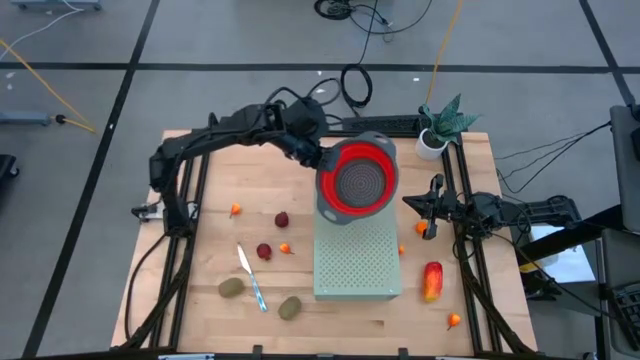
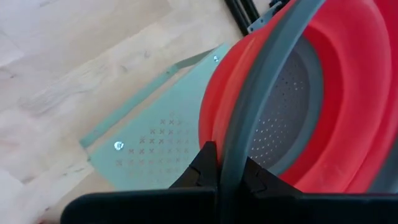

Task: Pick & Place Fruit
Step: Put the red strainer bowl on the shelf

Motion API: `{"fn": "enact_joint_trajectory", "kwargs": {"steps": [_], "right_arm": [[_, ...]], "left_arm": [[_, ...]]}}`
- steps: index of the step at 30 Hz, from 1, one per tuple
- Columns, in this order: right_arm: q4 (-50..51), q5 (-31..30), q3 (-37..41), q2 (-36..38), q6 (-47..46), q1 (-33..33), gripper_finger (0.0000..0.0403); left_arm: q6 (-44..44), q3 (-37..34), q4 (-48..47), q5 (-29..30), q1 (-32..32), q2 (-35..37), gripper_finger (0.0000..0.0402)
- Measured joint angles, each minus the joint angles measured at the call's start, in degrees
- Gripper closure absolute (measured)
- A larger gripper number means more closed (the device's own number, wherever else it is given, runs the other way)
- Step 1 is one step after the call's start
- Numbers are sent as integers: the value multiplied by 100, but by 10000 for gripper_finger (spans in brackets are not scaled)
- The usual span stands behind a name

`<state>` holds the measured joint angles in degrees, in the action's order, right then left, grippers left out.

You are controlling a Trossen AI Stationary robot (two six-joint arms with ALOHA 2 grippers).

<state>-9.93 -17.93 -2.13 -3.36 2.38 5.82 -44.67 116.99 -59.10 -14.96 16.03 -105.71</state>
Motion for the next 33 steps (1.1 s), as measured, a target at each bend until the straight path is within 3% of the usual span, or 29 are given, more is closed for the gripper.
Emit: {"fn": "enact_joint_trajectory", "kwargs": {"steps": [10,33], "right_arm": [[9,0,0,0,1,0,403],[20,0,0,-2,1,0,403]], "left_arm": [[91,446,-650,-9,-154,-567,401],[-283,453,-844,93,-341,-634,401]]}}
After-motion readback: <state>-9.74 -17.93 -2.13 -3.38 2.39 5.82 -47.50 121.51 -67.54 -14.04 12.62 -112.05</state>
